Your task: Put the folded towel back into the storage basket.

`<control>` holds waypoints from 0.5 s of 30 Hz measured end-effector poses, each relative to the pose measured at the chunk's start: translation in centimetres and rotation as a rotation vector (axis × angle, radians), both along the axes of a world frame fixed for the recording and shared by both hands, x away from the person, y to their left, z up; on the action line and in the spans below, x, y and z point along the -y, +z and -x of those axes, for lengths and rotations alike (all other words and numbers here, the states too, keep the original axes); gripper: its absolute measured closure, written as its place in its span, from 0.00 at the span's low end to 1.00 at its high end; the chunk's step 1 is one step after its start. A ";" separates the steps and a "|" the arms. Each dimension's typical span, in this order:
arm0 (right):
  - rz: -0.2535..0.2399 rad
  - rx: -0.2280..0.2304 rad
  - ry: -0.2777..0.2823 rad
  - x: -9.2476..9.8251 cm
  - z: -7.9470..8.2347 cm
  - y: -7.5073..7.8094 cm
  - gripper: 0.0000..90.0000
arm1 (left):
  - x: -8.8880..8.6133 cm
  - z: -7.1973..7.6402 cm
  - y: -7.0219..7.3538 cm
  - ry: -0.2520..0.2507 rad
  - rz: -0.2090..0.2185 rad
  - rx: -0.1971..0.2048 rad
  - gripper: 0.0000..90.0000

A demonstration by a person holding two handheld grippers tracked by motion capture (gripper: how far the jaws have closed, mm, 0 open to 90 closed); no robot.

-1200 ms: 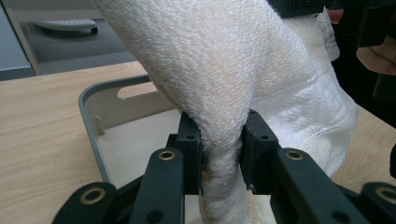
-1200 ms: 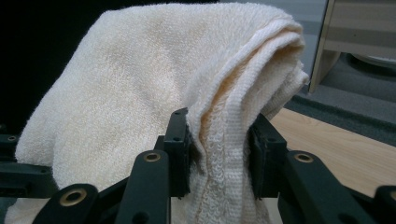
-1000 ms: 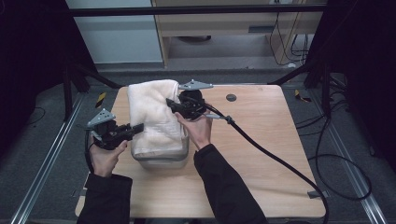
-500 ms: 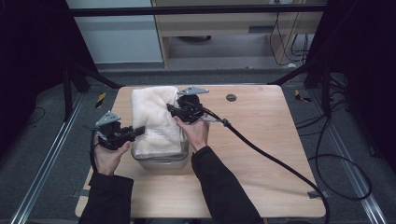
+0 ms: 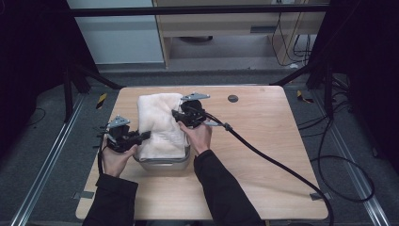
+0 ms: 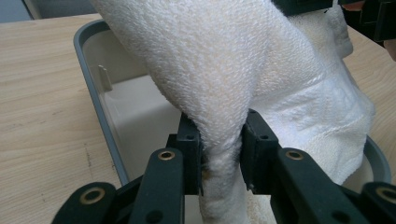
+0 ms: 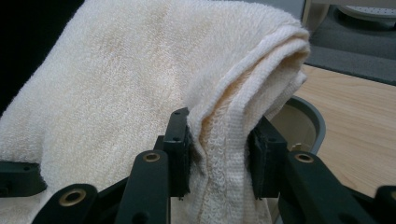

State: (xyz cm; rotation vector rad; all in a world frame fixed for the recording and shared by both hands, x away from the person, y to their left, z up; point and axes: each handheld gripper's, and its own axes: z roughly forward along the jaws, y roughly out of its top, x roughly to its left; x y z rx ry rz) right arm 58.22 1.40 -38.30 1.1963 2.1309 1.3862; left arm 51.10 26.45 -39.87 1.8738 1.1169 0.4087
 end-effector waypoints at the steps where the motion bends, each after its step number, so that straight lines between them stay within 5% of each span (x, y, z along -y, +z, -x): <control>1: 0.005 -0.001 -0.001 0.0 -0.1 -0.2 0.72 | 0.0 -0.1 -0.2 0.001 0.000 -0.005 0.79; 15: 0.002 -0.025 0.000 -0.6 -0.5 -1.4 0.72 | -0.4 -0.5 -0.9 0.016 -0.031 -0.026 0.79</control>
